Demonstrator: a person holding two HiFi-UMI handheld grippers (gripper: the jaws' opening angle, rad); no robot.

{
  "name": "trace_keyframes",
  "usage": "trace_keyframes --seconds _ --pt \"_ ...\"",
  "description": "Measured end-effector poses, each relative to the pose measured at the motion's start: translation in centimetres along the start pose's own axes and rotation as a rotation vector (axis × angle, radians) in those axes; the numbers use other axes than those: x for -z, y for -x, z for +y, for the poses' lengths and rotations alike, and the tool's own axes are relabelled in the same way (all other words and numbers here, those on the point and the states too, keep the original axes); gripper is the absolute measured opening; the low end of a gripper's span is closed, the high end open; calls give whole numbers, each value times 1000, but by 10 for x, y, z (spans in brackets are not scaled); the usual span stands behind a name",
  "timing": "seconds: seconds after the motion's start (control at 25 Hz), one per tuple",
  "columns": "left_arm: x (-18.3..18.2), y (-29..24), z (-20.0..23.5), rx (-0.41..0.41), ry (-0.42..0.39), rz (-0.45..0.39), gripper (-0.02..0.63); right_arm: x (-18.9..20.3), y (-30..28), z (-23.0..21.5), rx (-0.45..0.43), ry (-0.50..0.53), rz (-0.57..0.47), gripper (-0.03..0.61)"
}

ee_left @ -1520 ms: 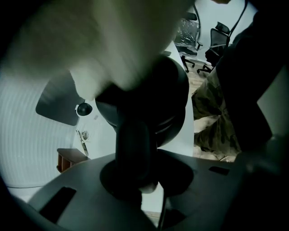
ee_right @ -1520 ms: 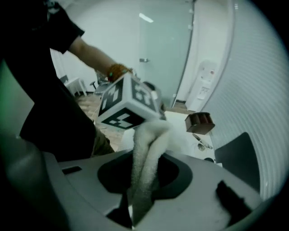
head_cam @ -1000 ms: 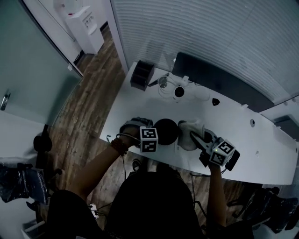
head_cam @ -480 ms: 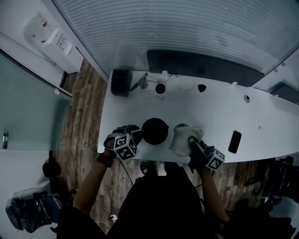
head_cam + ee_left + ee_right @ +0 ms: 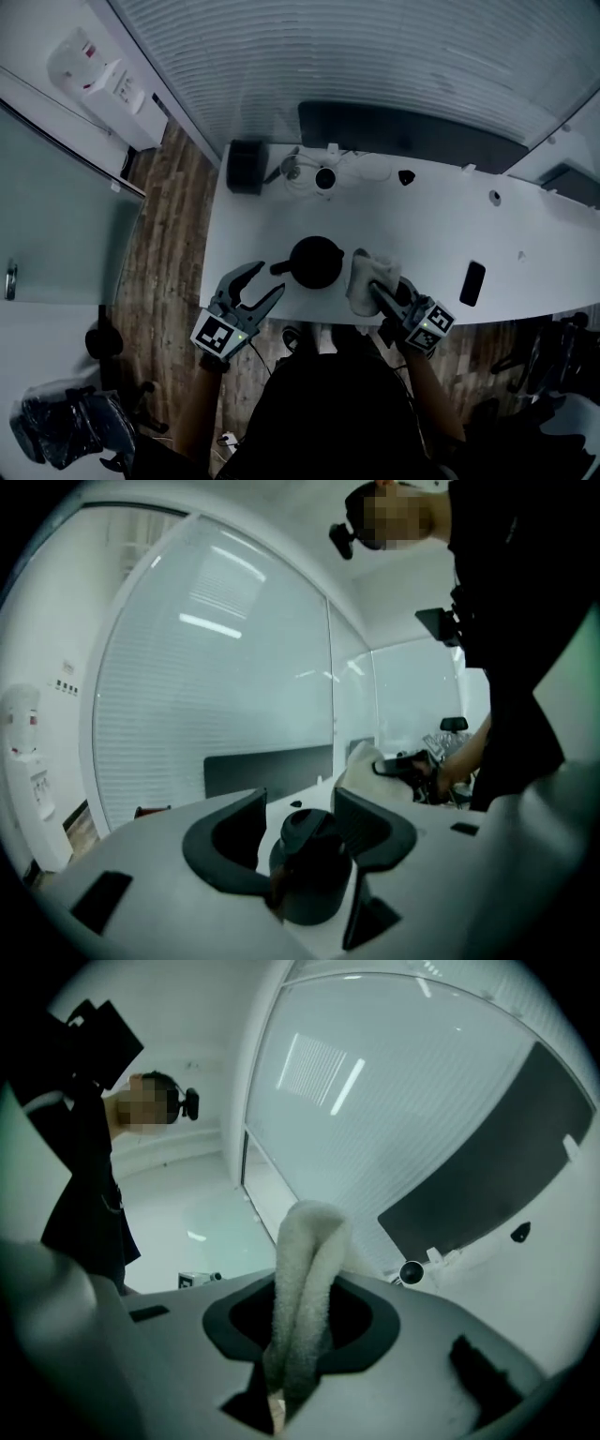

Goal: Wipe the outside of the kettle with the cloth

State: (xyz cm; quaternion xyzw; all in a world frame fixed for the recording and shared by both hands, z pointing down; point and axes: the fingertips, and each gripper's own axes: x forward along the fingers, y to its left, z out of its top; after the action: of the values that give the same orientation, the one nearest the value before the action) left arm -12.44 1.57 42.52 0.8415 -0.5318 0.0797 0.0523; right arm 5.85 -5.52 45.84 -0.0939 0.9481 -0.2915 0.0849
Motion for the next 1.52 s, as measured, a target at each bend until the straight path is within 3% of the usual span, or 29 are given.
trace_keyframes --seconds 0.08,0.2,0.4,0.52,0.72,0.88,1.08,1.28,1.52 --pt "0 10 -14 -42 29 -62 198 2 -5 26 -23 78 45 94" --pt "21 22 -40 -95 83 -83 3 14 -5 69 -79 212 133 94" --pt "38 39 -84 -28 192 -93 3 42 -3 110 -77 212 212 92" --pt "51 42 -95 -28 236 -79 3 53 5 124 -62 253 241 92" --pt "47 46 -119 -61 202 -91 3 66 38 126 -64 307 281 92" --pt "44 40 -149 -145 158 -67 3 64 64 123 -150 316 269 89" --pt "33 12 -216 -246 123 -61 3 50 112 112 -246 337 268 89" --pt "32 -19 -283 -230 84 -53 3 46 157 101 -286 348 250 89" --pt "24 -38 -321 -207 30 -57 3 38 195 97 -292 344 239 89"
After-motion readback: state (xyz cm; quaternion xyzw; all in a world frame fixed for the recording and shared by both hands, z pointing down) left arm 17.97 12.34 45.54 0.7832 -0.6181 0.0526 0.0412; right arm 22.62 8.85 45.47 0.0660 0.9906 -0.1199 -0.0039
